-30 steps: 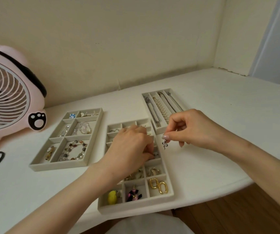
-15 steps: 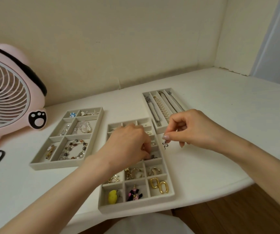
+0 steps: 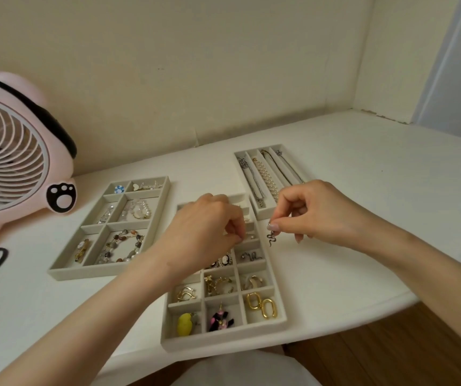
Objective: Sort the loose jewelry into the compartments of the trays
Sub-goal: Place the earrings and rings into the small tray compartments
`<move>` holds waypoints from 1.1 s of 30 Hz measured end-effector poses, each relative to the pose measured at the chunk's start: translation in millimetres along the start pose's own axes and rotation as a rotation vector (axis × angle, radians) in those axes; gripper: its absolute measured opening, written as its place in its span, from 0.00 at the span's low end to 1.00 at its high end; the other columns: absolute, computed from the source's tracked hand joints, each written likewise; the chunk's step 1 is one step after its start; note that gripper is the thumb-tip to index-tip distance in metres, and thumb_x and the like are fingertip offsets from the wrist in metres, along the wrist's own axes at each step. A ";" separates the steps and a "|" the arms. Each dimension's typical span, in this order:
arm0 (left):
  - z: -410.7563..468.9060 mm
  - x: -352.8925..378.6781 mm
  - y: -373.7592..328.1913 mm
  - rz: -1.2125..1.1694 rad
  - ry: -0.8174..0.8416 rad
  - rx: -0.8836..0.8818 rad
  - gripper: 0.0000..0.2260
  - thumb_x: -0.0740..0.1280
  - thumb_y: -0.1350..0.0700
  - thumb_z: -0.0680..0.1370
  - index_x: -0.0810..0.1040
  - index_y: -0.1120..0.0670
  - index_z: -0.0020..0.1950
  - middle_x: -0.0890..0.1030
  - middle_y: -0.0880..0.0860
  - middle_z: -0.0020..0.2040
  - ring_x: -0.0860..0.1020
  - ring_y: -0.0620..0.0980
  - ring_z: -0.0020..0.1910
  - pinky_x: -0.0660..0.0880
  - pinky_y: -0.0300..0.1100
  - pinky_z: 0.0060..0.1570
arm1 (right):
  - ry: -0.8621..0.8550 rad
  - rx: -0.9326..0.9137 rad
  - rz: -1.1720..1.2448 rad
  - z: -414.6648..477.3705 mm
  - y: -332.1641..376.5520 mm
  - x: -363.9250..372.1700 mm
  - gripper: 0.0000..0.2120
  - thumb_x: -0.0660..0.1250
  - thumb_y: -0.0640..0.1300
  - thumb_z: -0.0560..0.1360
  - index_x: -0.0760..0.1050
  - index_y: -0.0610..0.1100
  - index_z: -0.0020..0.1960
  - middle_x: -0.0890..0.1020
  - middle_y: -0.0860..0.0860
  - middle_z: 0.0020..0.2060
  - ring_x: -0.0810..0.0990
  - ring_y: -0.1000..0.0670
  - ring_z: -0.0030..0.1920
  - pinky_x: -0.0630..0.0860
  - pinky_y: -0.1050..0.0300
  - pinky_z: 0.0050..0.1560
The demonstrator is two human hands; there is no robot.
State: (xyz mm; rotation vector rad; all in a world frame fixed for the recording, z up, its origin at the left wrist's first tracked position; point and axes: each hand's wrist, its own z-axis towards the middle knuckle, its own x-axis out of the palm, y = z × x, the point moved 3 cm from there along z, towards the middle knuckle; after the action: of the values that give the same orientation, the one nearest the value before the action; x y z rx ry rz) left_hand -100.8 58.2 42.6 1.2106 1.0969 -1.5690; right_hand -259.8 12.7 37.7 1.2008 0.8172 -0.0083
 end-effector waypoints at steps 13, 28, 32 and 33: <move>0.7 15.3 -16.0 0.084 -0.016 0.110 0.04 0.67 0.51 0.74 0.79 0.46 0.48 0.68 0.43 0.43 0.69 0.46 0.50 0.65 0.40 0.49 | 0.009 -0.022 0.002 2.0 -2.3 -0.2 0.08 0.73 0.36 0.70 0.77 0.43 0.35 0.80 0.59 0.26 0.76 0.62 0.26 0.69 0.70 0.26; -0.1 -2.2 13.5 -0.075 -0.184 0.050 0.02 0.71 0.51 0.72 0.80 0.46 0.43 0.72 0.40 0.38 0.68 0.37 0.39 0.63 0.34 0.37 | 0.006 -0.012 0.041 3.2 -2.9 1.7 0.08 0.73 0.35 0.70 0.77 0.42 0.34 0.79 0.57 0.24 0.75 0.63 0.25 0.68 0.71 0.26; -2.0 -5.2 22.0 -0.184 -0.191 0.012 0.05 0.70 0.52 0.73 0.76 0.42 0.43 0.74 0.38 0.38 0.68 0.36 0.40 0.63 0.31 0.37 | 0.025 -0.026 0.088 4.7 1.1 5.0 0.08 0.73 0.35 0.70 0.77 0.42 0.34 0.80 0.54 0.27 0.76 0.62 0.26 0.69 0.70 0.26; -3.1 -5.0 21.4 -0.215 -0.188 0.008 0.07 0.70 0.52 0.73 0.74 0.41 0.43 0.75 0.37 0.38 0.69 0.37 0.40 0.64 0.31 0.37 | 0.030 -0.030 0.106 5.3 2.1 6.6 0.08 0.73 0.35 0.70 0.77 0.42 0.34 0.81 0.53 0.28 0.76 0.61 0.26 0.69 0.70 0.27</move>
State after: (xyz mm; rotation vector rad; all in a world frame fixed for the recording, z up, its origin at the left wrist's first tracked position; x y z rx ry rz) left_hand -78.8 56.2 44.1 0.9524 1.1267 -1.8113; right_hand -251.3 11.8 36.3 1.2169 0.7769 0.1087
